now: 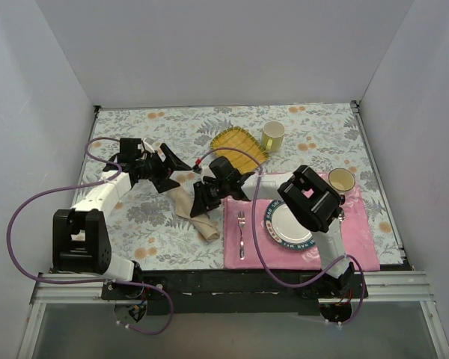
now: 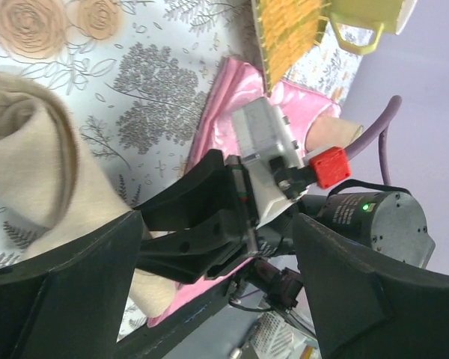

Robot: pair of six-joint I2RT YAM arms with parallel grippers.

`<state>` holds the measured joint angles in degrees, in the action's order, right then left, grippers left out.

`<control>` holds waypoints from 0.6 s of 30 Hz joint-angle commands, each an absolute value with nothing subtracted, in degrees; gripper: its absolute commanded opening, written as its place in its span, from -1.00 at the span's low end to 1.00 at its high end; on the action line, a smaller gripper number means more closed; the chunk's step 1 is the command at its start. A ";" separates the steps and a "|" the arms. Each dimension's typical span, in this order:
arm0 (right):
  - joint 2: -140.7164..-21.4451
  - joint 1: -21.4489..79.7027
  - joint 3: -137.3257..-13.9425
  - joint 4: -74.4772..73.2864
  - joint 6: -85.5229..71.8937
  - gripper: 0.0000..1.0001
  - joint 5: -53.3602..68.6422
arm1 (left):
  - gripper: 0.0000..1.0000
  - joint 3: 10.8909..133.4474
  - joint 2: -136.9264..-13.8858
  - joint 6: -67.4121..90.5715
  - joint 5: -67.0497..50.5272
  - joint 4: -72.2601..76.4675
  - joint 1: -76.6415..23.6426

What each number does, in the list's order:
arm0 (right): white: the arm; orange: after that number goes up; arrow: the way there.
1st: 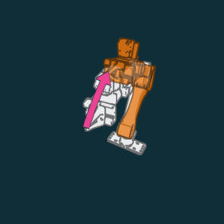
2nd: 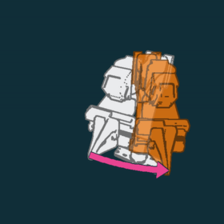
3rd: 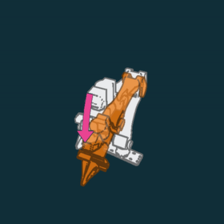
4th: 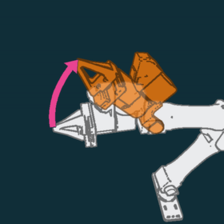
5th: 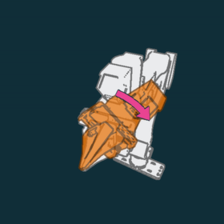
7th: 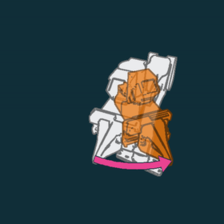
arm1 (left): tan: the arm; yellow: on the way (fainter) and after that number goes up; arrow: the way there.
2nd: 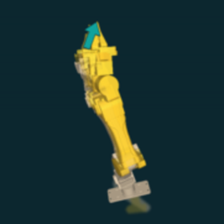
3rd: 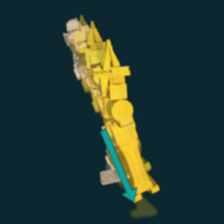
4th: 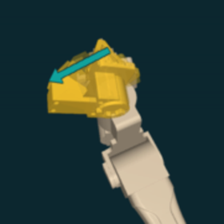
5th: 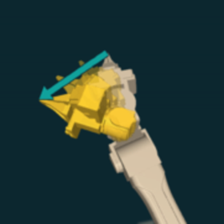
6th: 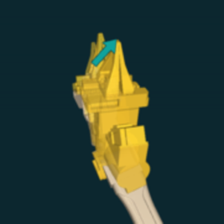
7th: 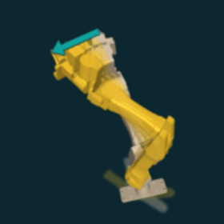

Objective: Fold the napkin, place the utensils inside, and roll it up
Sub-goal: Roll the napkin with the utensil

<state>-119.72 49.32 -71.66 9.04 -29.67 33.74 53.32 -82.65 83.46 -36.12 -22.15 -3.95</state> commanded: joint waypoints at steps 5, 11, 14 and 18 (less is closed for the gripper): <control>-120.24 52.21 -79.27 -5.09 -22.07 0.10 26.29 | 0.59 51.51 -84.02 84.55 -39.38 -18.46 -4.75; -118.57 52.56 -83.05 -10.79 -19.60 0.24 24.27 | 0.59 50.54 -85.25 83.59 -38.32 -18.11 -4.75; -117.78 53.17 -84.81 -13.09 -17.93 0.28 22.86 | 0.59 50.28 -84.64 83.15 -37.88 -18.54 -4.75; -117.07 54.49 -85.52 -15.99 -16.35 0.31 21.54 | 0.59 49.57 -84.02 82.27 -37.36 -19.34 -4.75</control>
<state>-120.05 51.64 -82.81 -12.91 -23.66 25.10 51.90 -84.20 84.36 -39.44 -17.04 -3.88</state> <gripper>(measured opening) 0.645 0.796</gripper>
